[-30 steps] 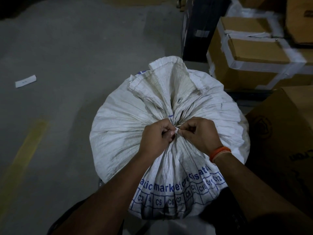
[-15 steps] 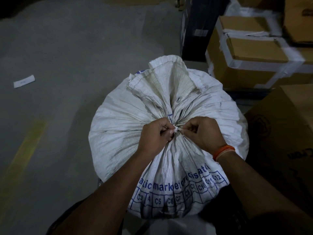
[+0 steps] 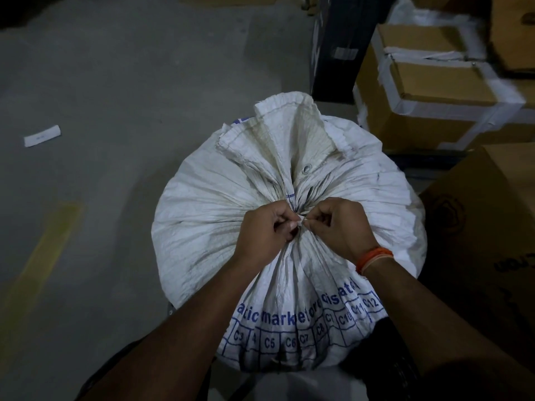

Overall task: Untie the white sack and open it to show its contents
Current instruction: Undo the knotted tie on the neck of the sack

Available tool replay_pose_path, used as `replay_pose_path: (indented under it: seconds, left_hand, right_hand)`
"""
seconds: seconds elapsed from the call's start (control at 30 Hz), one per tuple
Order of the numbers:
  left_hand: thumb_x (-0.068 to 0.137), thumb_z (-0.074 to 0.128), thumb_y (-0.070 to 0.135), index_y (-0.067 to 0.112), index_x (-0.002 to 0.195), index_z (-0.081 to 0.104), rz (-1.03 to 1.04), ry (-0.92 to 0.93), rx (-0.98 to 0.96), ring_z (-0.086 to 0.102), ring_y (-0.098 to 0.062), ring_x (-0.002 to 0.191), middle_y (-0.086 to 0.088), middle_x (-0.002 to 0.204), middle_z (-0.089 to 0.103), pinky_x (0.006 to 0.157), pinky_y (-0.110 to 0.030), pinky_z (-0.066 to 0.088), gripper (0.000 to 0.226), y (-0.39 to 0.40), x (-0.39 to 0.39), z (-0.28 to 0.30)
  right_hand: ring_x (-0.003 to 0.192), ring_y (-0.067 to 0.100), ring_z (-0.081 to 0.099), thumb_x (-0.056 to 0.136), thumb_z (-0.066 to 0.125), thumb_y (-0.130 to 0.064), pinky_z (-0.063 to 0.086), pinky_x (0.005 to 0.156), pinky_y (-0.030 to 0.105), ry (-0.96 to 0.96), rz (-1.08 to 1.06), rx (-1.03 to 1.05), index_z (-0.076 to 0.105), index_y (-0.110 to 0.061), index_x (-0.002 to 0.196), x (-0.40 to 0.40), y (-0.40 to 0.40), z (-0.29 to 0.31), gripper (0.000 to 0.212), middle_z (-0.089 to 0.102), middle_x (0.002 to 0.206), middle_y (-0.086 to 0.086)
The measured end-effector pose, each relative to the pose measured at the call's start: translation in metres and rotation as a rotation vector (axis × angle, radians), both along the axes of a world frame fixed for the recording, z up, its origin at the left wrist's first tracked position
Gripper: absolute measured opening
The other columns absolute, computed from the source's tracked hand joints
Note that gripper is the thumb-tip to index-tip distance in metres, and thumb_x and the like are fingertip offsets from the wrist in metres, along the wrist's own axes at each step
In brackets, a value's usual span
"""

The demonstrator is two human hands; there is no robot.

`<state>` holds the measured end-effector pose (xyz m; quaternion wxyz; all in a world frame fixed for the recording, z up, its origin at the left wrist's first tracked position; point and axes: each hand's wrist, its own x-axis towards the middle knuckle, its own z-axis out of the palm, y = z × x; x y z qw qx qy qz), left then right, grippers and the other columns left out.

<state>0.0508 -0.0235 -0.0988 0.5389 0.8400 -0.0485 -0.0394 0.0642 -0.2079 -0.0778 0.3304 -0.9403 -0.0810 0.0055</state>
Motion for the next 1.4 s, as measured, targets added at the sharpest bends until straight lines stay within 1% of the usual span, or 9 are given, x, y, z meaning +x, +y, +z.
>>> replay_pose_path:
  seconds: [0.2, 0.37, 0.47, 0.7, 0.8, 0.9, 1.03, 1.27, 1.4]
  left_hand:
    - [0.092, 0.073, 0.009, 0.016, 0.090, 0.075, 0.013, 0.000, -0.007, 0.075, -0.012, 0.065, 0.000, 0.077, 0.079, 0.069, -0.032, 0.061, 0.007, 0.000, 0.001, -0.004]
    - [0.092, 0.073, 0.008, 0.018, 0.089, 0.075, 0.021, 0.033, -0.038, 0.076, -0.014, 0.066, 0.000, 0.077, 0.080, 0.072, -0.038, 0.064, 0.011, -0.001, 0.000, -0.003]
    - [0.093, 0.072, 0.006, 0.021, 0.087, 0.074, 0.019, 0.041, -0.037, 0.076, -0.015, 0.066, -0.001, 0.076, 0.079, 0.072, -0.038, 0.065, 0.016, -0.001, 0.001, -0.002]
    - [0.093, 0.073, 0.006, 0.017, 0.089, 0.075, 0.026, 0.017, -0.031, 0.076, -0.012, 0.066, 0.000, 0.078, 0.079, 0.071, -0.034, 0.064, 0.013, -0.001, 0.000, -0.003]
    - [0.092, 0.073, 0.007, 0.025, 0.087, 0.075, 0.032, 0.008, -0.010, 0.076, -0.010, 0.071, 0.003, 0.081, 0.079, 0.073, -0.039, 0.064, 0.018, -0.001, 0.000, -0.004]
    - [0.093, 0.073, 0.007, 0.027, 0.085, 0.073, 0.034, 0.025, -0.033, 0.076, -0.014, 0.069, 0.002, 0.080, 0.079, 0.073, -0.045, 0.064, 0.021, -0.001, 0.001, -0.004]
    - [0.092, 0.073, 0.008, 0.023, 0.087, 0.074, 0.027, 0.019, -0.029, 0.076, -0.014, 0.068, 0.002, 0.079, 0.079, 0.072, -0.042, 0.064, 0.015, -0.002, 0.001, -0.005]
    - [0.093, 0.072, 0.006, 0.024, 0.087, 0.073, 0.028, 0.044, -0.047, 0.076, -0.015, 0.064, 0.000, 0.075, 0.079, 0.069, -0.032, 0.062, 0.019, -0.002, 0.002, -0.003]
    - [0.093, 0.072, 0.008, 0.023, 0.087, 0.073, 0.032, 0.045, -0.031, 0.076, -0.014, 0.064, 0.001, 0.076, 0.079, 0.068, -0.030, 0.061, 0.016, -0.002, 0.002, -0.003]
  right_hand:
    - [0.055, -0.005, 0.053, 0.078, 0.083, -0.022, 0.039, 0.057, 0.003, -0.005, -0.005, 0.000, 0.074, -0.026, 0.070, -0.001, 0.000, 0.001, 0.012, 0.058, 0.060, -0.017]
    - [0.063, 0.002, 0.064, 0.075, 0.085, -0.023, 0.045, 0.058, 0.005, 0.038, 0.030, 0.042, 0.078, -0.021, 0.078, -0.002, -0.015, 0.006, 0.008, 0.068, 0.065, -0.011]
    - [0.062, -0.005, 0.062, 0.076, 0.084, -0.020, 0.043, 0.057, 0.004, 0.027, 0.026, 0.023, 0.077, -0.022, 0.075, -0.001, -0.022, 0.007, 0.007, 0.065, 0.062, -0.014]
    - [0.057, 0.004, 0.056, 0.077, 0.083, -0.016, 0.040, 0.057, 0.010, -0.047, 0.032, -0.006, 0.076, -0.018, 0.073, 0.001, -0.008, 0.002, 0.008, 0.067, 0.067, -0.006]
    - [0.058, 0.008, 0.057, 0.077, 0.083, -0.017, 0.037, 0.056, 0.008, -0.058, 0.048, -0.002, 0.077, -0.018, 0.074, 0.001, -0.002, 0.000, 0.007, 0.066, 0.069, -0.005]
    - [0.057, 0.003, 0.054, 0.078, 0.083, -0.019, 0.035, 0.056, 0.006, -0.057, 0.038, 0.001, 0.076, -0.019, 0.074, 0.001, -0.003, 0.000, 0.007, 0.064, 0.068, -0.008]
    - [0.058, 0.004, 0.059, 0.077, 0.083, -0.023, 0.044, 0.058, 0.014, -0.028, 0.059, 0.017, 0.077, -0.021, 0.077, -0.002, -0.006, 0.002, 0.006, 0.068, 0.068, -0.009]
    - [0.064, 0.000, 0.063, 0.075, 0.085, -0.018, 0.045, 0.056, 0.007, 0.026, 0.021, 0.055, 0.077, -0.018, 0.075, -0.002, -0.020, 0.005, 0.008, 0.067, 0.062, -0.011]
    - [0.059, -0.003, 0.061, 0.075, 0.084, -0.018, 0.043, 0.056, 0.003, 0.002, 0.023, 0.012, 0.078, -0.018, 0.074, -0.001, -0.017, 0.006, 0.006, 0.064, 0.061, -0.014]
